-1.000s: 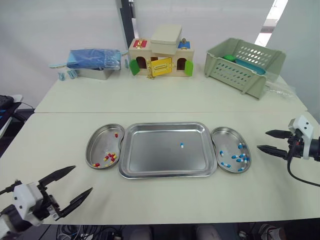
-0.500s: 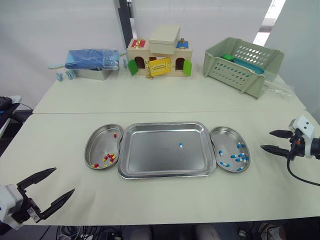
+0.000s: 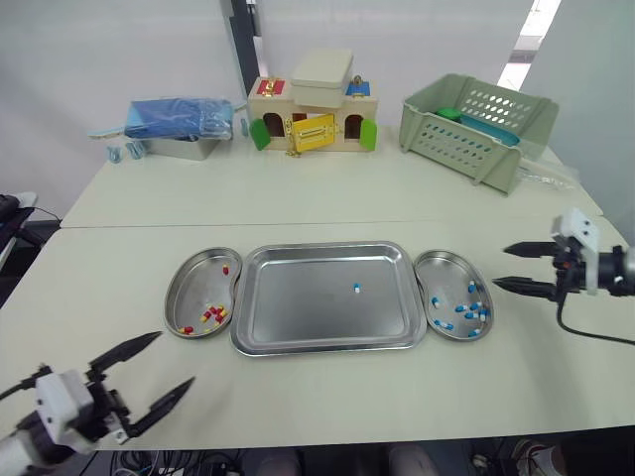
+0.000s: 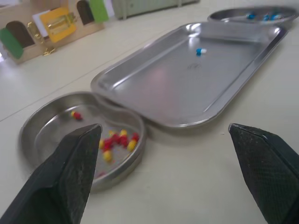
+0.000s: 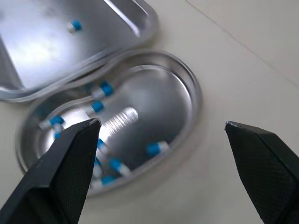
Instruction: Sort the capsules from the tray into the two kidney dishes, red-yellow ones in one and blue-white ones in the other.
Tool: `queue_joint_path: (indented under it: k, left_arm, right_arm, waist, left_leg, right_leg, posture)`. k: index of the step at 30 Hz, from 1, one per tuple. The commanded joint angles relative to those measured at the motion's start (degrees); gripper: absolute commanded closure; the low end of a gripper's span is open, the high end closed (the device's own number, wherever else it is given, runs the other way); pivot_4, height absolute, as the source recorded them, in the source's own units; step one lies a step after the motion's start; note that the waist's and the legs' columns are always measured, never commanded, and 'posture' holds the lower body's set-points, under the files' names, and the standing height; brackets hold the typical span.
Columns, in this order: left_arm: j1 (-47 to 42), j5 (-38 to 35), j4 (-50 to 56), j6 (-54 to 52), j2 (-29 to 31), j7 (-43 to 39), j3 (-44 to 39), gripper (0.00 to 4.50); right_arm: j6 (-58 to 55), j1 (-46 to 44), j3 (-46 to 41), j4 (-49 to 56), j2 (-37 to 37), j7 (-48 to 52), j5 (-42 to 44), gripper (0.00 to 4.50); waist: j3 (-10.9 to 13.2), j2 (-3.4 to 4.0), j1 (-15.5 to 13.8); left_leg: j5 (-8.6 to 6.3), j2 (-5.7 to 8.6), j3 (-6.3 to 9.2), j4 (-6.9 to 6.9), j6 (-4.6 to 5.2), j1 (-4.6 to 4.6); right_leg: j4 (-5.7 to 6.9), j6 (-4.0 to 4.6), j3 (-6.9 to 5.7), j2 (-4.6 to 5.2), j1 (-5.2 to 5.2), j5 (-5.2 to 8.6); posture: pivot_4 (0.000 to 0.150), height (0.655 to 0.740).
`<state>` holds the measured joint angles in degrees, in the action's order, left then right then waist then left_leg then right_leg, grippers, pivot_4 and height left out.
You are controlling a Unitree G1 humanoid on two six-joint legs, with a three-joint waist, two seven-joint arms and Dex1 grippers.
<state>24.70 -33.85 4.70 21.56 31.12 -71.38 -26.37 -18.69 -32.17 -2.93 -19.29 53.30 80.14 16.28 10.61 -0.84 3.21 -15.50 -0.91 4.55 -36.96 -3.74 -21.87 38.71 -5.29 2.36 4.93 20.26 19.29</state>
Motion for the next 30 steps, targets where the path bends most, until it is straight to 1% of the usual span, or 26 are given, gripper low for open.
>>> queue_joint_path:
  k: [1, 3, 5, 7, 9, 13, 17, 25, 30]
  left_arm:
    - [1.9, -0.5, 5.6, -0.5, -1.1, 1.3, 2.2, 0.0]
    - [3.5, 0.0, 8.8, -0.4, -3.0, 1.6, 5.8, 0.0]
    - [4.8, 0.4, 10.8, -0.3, -4.4, 2.1, 8.1, 0.0]
    - [6.1, 0.9, 11.9, 0.2, -5.3, 2.6, 9.7, 0.0]
    - [7.1, 1.5, 12.5, 1.4, -6.7, 3.0, 11.8, 0.0]
    - [7.7, 2.4, 13.3, 1.8, -8.0, 4.2, 14.3, 0.0]
    - [7.3, 2.7, 13.5, 2.0, -8.6, 5.6, 15.3, 0.0]
    - [9.1, 3.2, 14.3, 3.5, -8.6, 6.7, 16.5, 0.0]
    - [9.8, 3.3, 14.8, 3.9, -8.4, 7.7, 16.9, 0.0]
  right_arm:
    - [-6.7, -1.0, 2.1, 10.5, -1.5, -0.3, 3.2, 0.04]
    - [-8.7, -2.8, 6.9, 16.0, -5.3, -3.2, 1.5, 0.04]
    - [-10.5, -4.3, 9.9, 19.1, -8.5, -5.5, 0.4, 0.04]
    - [-11.2, -5.4, 11.5, 20.1, -11.0, -6.5, 0.4, 0.04]
    - [-11.1, -7.7, 14.3, 18.8, -14.0, -8.0, -1.0, 0.04]
    - [-9.9, -12.7, 19.5, 14.3, -19.9, -9.7, -4.3, 0.04]
    - [-4.4, -16.3, 24.2, 6.7, -24.3, -9.4, -8.8, 0.04]
    - [7.3, -20.7, 27.5, -8.4, -28.0, -6.8, -14.3, 0.04]
    - [10.9, -21.5, 27.5, -14.1, -29.5, -6.7, -16.7, 0.04]
  waist:
    - [0.0, 0.0, -0.2]
    - [0.0, 0.0, -0.1]
    - [0.0, 0.0, -0.1]
    - [0.0, -0.01, -0.2]
    - [0.0, -0.02, -0.3]
    - [0.0, -0.04, -0.5]
    - [0.0, -0.05, -0.5]
    - [0.0, -0.05, -0.2]
    - [0.0, -0.04, -0.1]
  left_leg:
    - [0.0, 0.0, 0.03, 0.0, 0.0, -0.02]
    - [0.0, 0.01, 0.02, 0.0, 0.0, -0.04]
    - [0.0, 0.03, -0.01, 0.0, 0.0, -0.03]
    - [0.0, 0.03, 0.02, -0.01, 0.0, -0.03]
    - [0.0, 0.03, 0.06, -0.01, 0.0, -0.06]
    - [0.0, 0.07, 0.06, -0.02, 0.0, -0.05]
    - [0.0, 0.07, 0.09, -0.02, 0.0, -0.05]
    - [0.0, 0.07, 0.07, -0.01, 0.0, -0.04]
    - [0.0, 0.07, 0.07, -0.01, 0.0, -0.03]
  right_leg:
    - [0.0, 0.0, -0.04, 0.0, 0.0, 0.0]
    - [-0.05, 0.0, -0.02, 0.01, 0.0, 0.0]
    - [-0.06, -0.01, 0.03, 0.02, 0.0, 0.0]
    - [-0.03, -0.01, 0.01, 0.02, 0.01, 0.0]
    - [-0.05, -0.01, -0.03, 0.01, 0.03, 0.0]
    - [-0.03, 0.0, -0.03, 0.04, 0.02, 0.0]
    - [-0.02, 0.0, -0.05, 0.03, 0.04, 0.0]
    - [-0.02, 0.0, -0.03, 0.03, 0.07, 0.0]
    - [0.0, 0.0, -0.02, 0.03, 0.07, 0.0]
  posture:
    - [0.15, 0.74]
    - [0.15, 0.74]
    - [0.15, 0.74]
    - [0.15, 0.74]
    - [0.15, 0.74]
    - [0.15, 0.74]
    - [0.15, 0.74]
    - [0.15, 0.74]
    - [0.15, 0.74]
